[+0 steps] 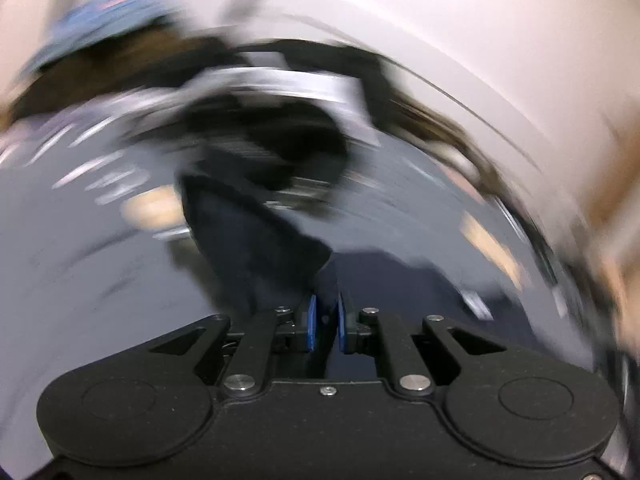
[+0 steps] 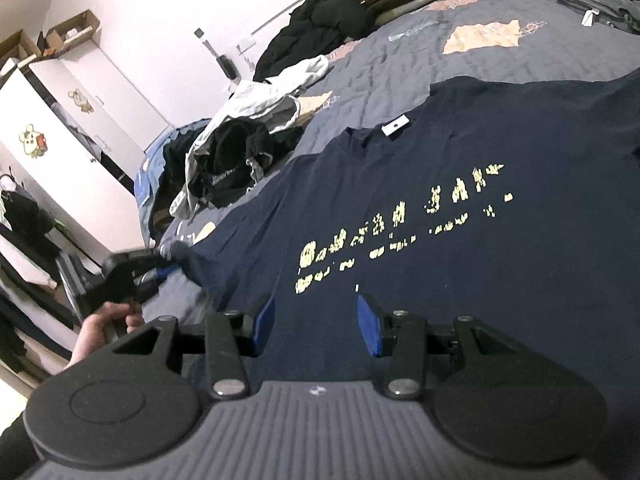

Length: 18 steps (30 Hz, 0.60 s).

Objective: Fold clothes

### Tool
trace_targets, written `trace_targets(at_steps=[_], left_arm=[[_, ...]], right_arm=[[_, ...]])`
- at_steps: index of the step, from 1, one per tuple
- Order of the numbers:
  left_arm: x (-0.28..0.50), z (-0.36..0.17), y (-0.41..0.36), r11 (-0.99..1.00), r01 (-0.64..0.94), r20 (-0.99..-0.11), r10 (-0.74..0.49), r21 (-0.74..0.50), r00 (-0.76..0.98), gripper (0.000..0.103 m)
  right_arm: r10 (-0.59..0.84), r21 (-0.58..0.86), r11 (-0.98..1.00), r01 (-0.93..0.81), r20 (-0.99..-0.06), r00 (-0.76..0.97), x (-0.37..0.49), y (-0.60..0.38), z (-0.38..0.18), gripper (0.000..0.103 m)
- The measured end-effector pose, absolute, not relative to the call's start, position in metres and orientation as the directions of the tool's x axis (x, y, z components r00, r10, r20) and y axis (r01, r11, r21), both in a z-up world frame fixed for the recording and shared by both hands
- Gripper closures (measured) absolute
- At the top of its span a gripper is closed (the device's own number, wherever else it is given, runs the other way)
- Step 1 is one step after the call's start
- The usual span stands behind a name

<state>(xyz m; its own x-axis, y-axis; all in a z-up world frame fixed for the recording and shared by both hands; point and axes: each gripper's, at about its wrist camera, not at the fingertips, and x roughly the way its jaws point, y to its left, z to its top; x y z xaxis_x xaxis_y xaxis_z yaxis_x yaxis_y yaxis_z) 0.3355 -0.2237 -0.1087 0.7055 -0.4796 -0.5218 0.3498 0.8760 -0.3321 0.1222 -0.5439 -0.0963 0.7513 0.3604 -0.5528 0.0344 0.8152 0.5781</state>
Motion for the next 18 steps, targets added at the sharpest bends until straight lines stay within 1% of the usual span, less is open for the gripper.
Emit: trace_targets(at_steps=[1, 3, 5, 7, 8, 9, 10, 12, 16, 18], left_arm=[[0.325, -0.107, -0.246, 0.859, 0.438, -0.538, -0.510, -0.267, 0.671, 0.092], [0.306, -0.114, -0.291, 0.800, 0.583, -0.603, -0.538, -0.144, 0.589, 0.092], [0.292, -0.134, -0.319, 0.774, 0.629, -0.673, -0.501, -0.068, 0.544, 0.090], [0.281, -0.148, -0.328, 0.785, 0.618, -0.703, -0.463, -0.042, 0.540, 0.089], [0.276, -0.150, -0.324, 0.798, 0.600, -0.704, -0.458, -0.058, 0.542, 0.085], [0.270, -0.150, -0.317, 0.810, 0.581, -0.698, -0.463, -0.082, 0.546, 0.083], [0.264, -0.147, -0.310, 0.817, 0.569, -0.687, -0.469, -0.097, 0.556, 0.078], [0.253, -0.138, -0.294, 0.837, 0.541, -0.666, -0.450, -0.083, 0.595, 0.074], [0.238, -0.130, -0.264, 0.893, 0.448, -0.628, -0.324, 0.044, 0.707, 0.056], [0.237, -0.131, -0.259, 0.897, 0.430, -0.631, -0.276, 0.101, 0.725, 0.056]], right_arm=[[0.361, 0.581, 0.813, 0.035, -0.551, 0.753, 0.122, -0.545, -0.096, 0.058], [0.355, 0.580, 0.814, 0.041, -0.552, 0.755, 0.122, -0.547, -0.096, 0.058], [0.350, 0.576, 0.816, 0.048, -0.558, 0.752, 0.123, -0.549, -0.097, 0.057], [0.342, 0.573, 0.818, 0.055, -0.560, 0.754, 0.123, -0.551, -0.097, 0.057], [0.338, 0.571, 0.819, 0.057, -0.560, 0.756, 0.123, -0.552, -0.097, 0.057], [0.334, 0.568, 0.821, 0.059, -0.560, 0.758, 0.123, -0.553, -0.097, 0.057], [0.329, 0.567, 0.822, 0.061, -0.559, 0.761, 0.123, -0.554, -0.096, 0.057], [0.322, 0.564, 0.823, 0.066, -0.559, 0.765, 0.122, -0.556, -0.096, 0.057], [0.311, 0.551, 0.831, 0.076, -0.573, 0.758, 0.124, -0.555, -0.100, 0.057], [0.306, 0.539, 0.839, 0.074, -0.581, 0.754, 0.124, -0.552, -0.102, 0.057]])
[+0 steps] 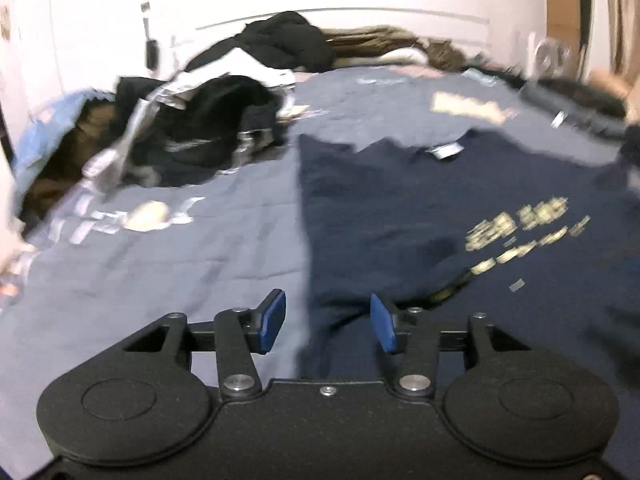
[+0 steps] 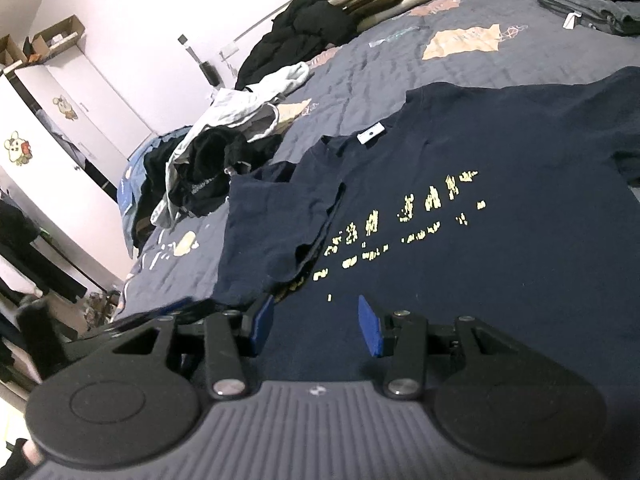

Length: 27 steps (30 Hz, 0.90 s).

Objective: Fold clothes

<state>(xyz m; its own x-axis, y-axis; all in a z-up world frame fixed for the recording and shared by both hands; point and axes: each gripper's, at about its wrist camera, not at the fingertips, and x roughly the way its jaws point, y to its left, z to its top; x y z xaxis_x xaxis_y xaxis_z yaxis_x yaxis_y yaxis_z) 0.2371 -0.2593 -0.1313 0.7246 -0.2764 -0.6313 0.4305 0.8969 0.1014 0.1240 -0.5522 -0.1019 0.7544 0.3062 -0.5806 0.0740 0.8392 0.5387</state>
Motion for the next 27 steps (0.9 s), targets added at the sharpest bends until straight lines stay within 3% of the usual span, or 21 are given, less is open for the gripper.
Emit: trace_targets(at_steps=[6, 18, 23, 27], left_arm=[[0.230, -0.153, -0.275, 0.810, 0.493, -0.583, -0.242, 0.318, 0.775, 0.056], [0.211, -0.187, -0.294, 0.650, 0.555, -0.512, -0.283, 0.519, 0.811, 0.057], [0.216, -0.193, -0.292, 0.635, 0.548, -0.510, -0.268, 0.545, 0.818, 0.087], [0.222, -0.190, -0.282, 0.652, 0.549, -0.513, -0.274, 0.523, 0.814, 0.092]], right_arm=[[0.291, 0.497, 0.865, 0.070, -0.609, 0.738, 0.128, -0.543, -0.112, 0.057], [0.316, 0.502, 0.860, 0.094, -0.667, 0.674, 0.227, -0.513, -0.144, 0.057], [0.311, 0.511, 0.847, 0.145, -0.698, 0.646, 0.260, -0.494, -0.156, 0.057], [0.309, 0.501, 0.854, 0.142, -0.706, 0.637, 0.272, -0.479, -0.158, 0.061]])
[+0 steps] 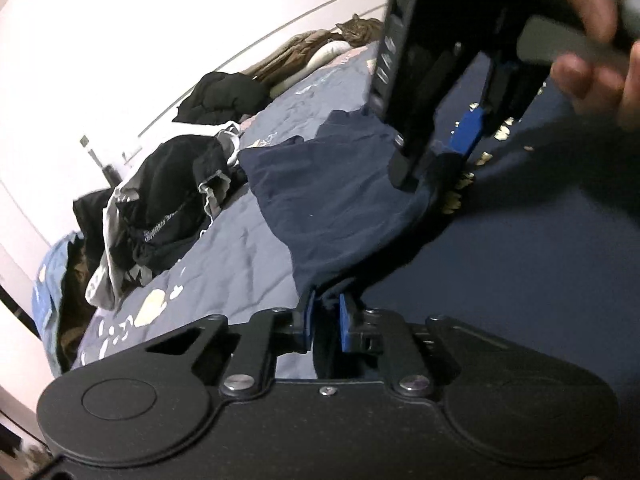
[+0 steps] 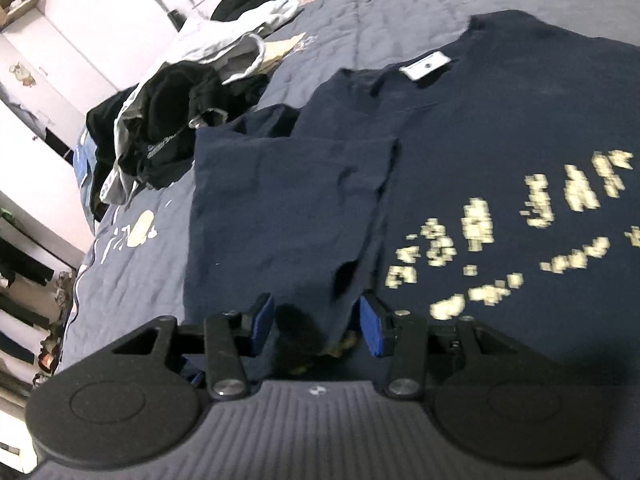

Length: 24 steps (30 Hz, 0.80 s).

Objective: Fold clothes

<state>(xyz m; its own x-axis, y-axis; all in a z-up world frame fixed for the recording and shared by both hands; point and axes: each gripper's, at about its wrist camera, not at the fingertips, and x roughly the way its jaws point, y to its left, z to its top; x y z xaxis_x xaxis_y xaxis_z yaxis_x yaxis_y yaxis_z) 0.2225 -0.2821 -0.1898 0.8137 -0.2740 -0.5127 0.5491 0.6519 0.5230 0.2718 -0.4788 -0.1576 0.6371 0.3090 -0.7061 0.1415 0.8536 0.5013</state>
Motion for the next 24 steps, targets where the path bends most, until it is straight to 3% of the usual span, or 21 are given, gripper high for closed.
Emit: trace_targets(at_steps=[2, 5, 12, 19, 22, 24], left_arm=[[0.226, -0.183, -0.273, 0.662, 0.550, -0.514, -0.279, 0.509, 0.811, 0.093], [0.232, -0.173, -0.256, 0.673, 0.579, -0.542, -0.304, 0.460, 0.783, 0.094], [0.233, -0.169, -0.241, 0.672, 0.635, -0.603, -0.340, 0.381, 0.722, 0.090], [0.215, -0.167, -0.270, 0.604, 0.636, -0.522, -0.386, 0.479, 0.760, 0.083], [0.215, -0.181, -0.277, 0.585, 0.599, -0.501, -0.345, 0.546, 0.794, 0.058], [0.219, -0.187, -0.279, 0.588, 0.570, -0.481, -0.321, 0.574, 0.816, 0.057]], right_arm=[[0.321, 0.521, 0.841, 0.148, -0.700, 0.638, 0.277, -0.475, -0.158, 0.089], [0.349, 0.570, 0.807, 0.151, -0.668, 0.657, 0.282, -0.473, -0.155, 0.096], [0.342, 0.637, 0.752, 0.172, -0.599, 0.724, 0.269, -0.473, -0.141, 0.097], [0.374, 0.712, 0.677, 0.187, -0.552, 0.746, 0.264, -0.475, -0.134, 0.097], [0.400, 0.741, 0.652, 0.159, -0.515, 0.758, 0.264, -0.473, -0.117, 0.097], [0.405, 0.740, 0.658, 0.142, -0.506, 0.762, 0.262, -0.471, -0.108, 0.097]])
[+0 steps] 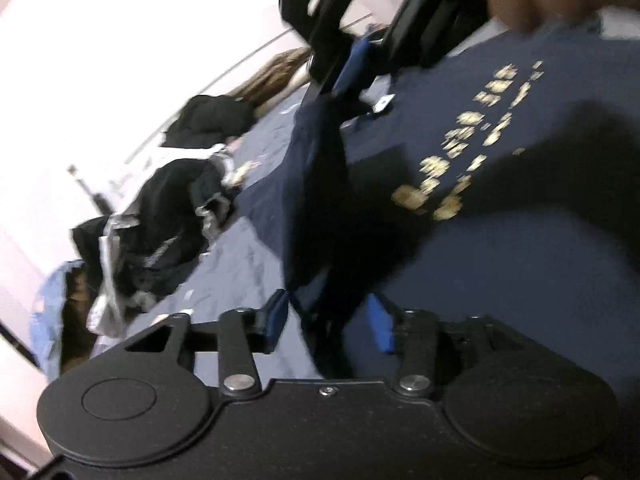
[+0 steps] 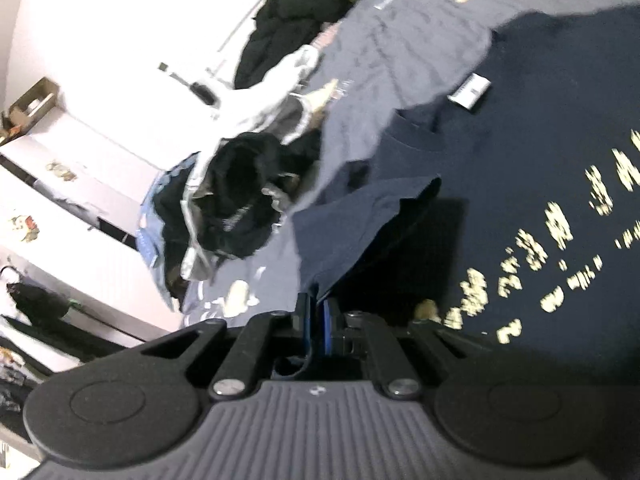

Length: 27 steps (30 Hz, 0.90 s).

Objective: Fold clothes

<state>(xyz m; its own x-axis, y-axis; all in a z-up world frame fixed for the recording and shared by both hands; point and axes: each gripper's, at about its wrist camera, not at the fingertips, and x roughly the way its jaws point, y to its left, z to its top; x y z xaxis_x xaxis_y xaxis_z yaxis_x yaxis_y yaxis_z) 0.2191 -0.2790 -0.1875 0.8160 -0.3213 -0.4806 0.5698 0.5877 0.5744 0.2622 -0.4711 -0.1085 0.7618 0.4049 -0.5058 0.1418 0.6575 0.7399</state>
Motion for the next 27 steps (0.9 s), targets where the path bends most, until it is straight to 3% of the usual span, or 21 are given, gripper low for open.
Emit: trace_targets(at_steps=[1, 2, 5, 12, 14, 16, 20, 22, 27], left_arm=[[0.222, -0.189, -0.278, 0.594, 0.565, -0.475, -0.322, 0.572, 0.819, 0.065], [0.224, -0.189, -0.278, 0.602, 0.568, -0.479, -0.323, 0.561, 0.816, 0.089], [0.228, -0.186, -0.275, 0.601, 0.599, -0.511, -0.338, 0.529, 0.790, 0.094], [0.230, -0.184, -0.268, 0.556, 0.655, -0.572, -0.348, 0.512, 0.743, 0.090], [0.230, -0.184, -0.267, 0.556, 0.664, -0.582, -0.352, 0.501, 0.733, 0.084], [0.230, -0.184, -0.265, 0.561, 0.668, -0.588, -0.353, 0.489, 0.728, 0.084], [0.231, -0.185, -0.265, 0.562, 0.670, -0.593, -0.352, 0.485, 0.724, 0.083], [0.231, -0.186, -0.265, 0.562, 0.670, -0.595, -0.350, 0.485, 0.724, 0.083], [0.232, -0.188, -0.265, 0.561, 0.671, -0.599, -0.346, 0.484, 0.722, 0.081]], right_arm=[[0.399, 0.729, 0.670, 0.142, -0.515, 0.759, 0.262, -0.471, -0.108, 0.097], [0.387, 0.710, 0.688, 0.149, -0.532, 0.753, 0.262, -0.470, -0.109, 0.097], [0.349, 0.652, 0.740, 0.165, -0.583, 0.734, 0.261, -0.469, -0.113, 0.097], [0.253, 0.456, 0.871, 0.182, -0.735, 0.629, 0.279, -0.470, -0.142, 0.091], [0.221, 0.407, 0.900, 0.155, -0.732, 0.644, 0.278, -0.467, -0.127, 0.085], [0.195, 0.349, 0.933, 0.090, -0.700, 0.687, 0.279, -0.462, -0.103, 0.083], [0.142, 0.217, 0.976, -0.006, -0.614, 0.776, 0.298, -0.455, -0.056, 0.063], [0.152, 0.178, 0.983, -0.056, -0.593, 0.791, 0.325, -0.451, -0.046, 0.059], [0.140, 0.004, 0.983, -0.182, -0.656, 0.742, 0.400, -0.400, -0.072, 0.056]])
